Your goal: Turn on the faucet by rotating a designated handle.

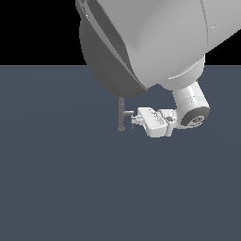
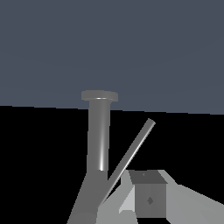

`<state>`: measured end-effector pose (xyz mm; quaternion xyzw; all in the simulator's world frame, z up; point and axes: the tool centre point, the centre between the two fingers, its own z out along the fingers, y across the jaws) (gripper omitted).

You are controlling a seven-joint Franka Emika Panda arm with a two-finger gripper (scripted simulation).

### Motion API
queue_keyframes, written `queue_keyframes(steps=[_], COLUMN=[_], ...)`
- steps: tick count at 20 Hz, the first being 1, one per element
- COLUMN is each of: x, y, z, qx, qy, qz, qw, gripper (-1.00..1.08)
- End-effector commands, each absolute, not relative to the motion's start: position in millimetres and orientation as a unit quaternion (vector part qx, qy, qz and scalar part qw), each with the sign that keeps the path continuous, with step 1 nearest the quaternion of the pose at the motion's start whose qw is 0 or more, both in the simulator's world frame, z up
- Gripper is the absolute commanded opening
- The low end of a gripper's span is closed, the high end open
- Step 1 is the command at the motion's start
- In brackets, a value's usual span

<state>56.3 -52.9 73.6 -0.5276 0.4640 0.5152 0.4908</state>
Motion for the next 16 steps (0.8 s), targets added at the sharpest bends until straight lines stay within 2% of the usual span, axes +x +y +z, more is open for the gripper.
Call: queue_keyframes(steps=[1,16], x=[58,72], y=[-53,-52], z=[59,30], qx=[-0.523,-0.518], qy=[0.472,0.481], qz=[0.516,0.518], qw=[0.487,0.481], gripper=[-1.0,-1.0])
